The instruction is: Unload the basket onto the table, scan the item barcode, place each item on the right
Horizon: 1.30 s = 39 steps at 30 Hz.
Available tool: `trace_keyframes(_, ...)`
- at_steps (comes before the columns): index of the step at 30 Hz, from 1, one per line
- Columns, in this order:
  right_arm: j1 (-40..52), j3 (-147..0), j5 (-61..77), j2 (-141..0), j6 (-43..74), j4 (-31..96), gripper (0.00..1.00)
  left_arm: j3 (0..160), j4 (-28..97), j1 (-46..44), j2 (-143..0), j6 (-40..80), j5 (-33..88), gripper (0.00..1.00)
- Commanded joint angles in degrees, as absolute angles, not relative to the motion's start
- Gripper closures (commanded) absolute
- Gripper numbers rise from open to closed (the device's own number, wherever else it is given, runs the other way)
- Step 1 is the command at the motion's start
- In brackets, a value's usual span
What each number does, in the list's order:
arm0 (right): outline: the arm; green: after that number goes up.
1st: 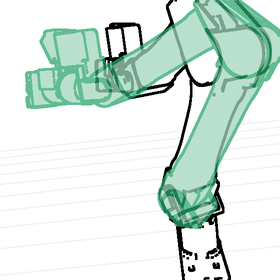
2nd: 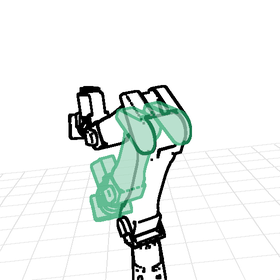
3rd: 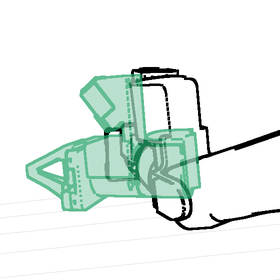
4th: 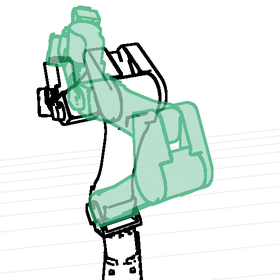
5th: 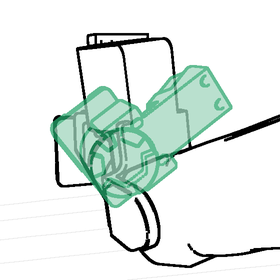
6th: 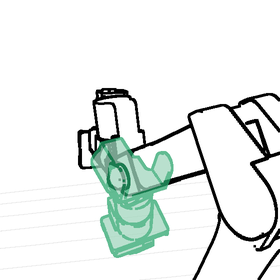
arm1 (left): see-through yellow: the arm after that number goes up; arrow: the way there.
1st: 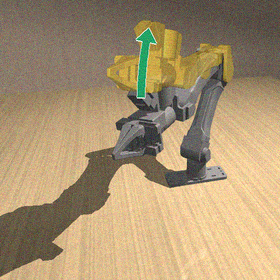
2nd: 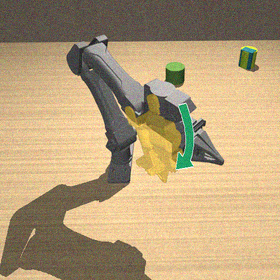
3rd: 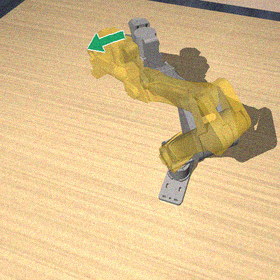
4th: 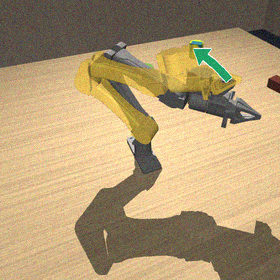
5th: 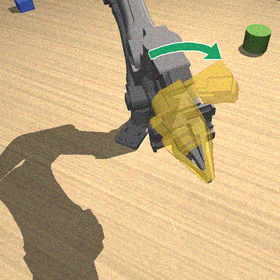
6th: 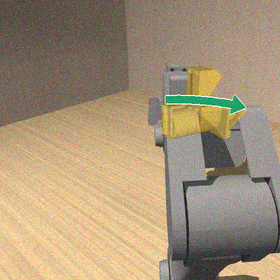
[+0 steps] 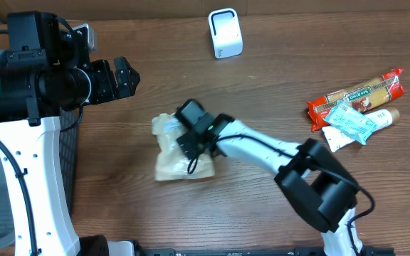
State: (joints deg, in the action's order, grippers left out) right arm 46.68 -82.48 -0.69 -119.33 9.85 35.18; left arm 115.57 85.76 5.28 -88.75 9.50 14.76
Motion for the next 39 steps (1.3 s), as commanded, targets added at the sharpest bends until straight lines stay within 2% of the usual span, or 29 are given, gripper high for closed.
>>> trace_keyframes(1, 43.13, -81.52, 4.82, -115.46, 10.70, 38.30, 0.22, 116.46, 85.58, 5.23, -88.12, 10.31, 14.61, 0.00)
trace_keyframes(7, 34.94, -83.20, 17.74, -108.47, 10.44, 46.22, 0.20, 116.46, 85.56, 5.23, -88.12, 10.31, 14.61, 0.00)
trace_keyframes(10, 32.03, -83.99, 23.59, -105.62, 6.13, 48.86, 0.21, 116.46, 85.54, 5.23, -88.12, 10.31, 14.61, 0.00)
trace_keyframes(15, 33.65, -83.90, 23.31, -104.86, 2.35, 49.98, 0.24, 116.46, 85.54, 5.23, -88.12, 10.31, 14.61, 0.00)
trace_keyframes(20, 41.71, -83.59, 14.92, -105.58, 1.45, 49.25, 0.24, 116.46, 85.52, 5.23, -88.12, 10.31, 14.61, 0.00)
trace_keyframes(29, 58.39, -83.59, -11.14, -110.37, 1.08, 38.44, 0.24, 116.46, 85.49, 5.23, -88.12, 10.31, 14.59, 0.00)
trace_keyframes(33, 61.04, -83.61, -16.12, -114.72, -2.42, 35.05, 0.25, 116.46, 85.49, 5.23, -88.12, 10.31, 14.61, 0.00)
trace_keyframes(39, 61.45, -83.61, -16.93, -119.90, -6.68, 35.42, 0.34, 116.46, 85.49, 5.23, -88.12, 10.31, 14.59, 0.00)
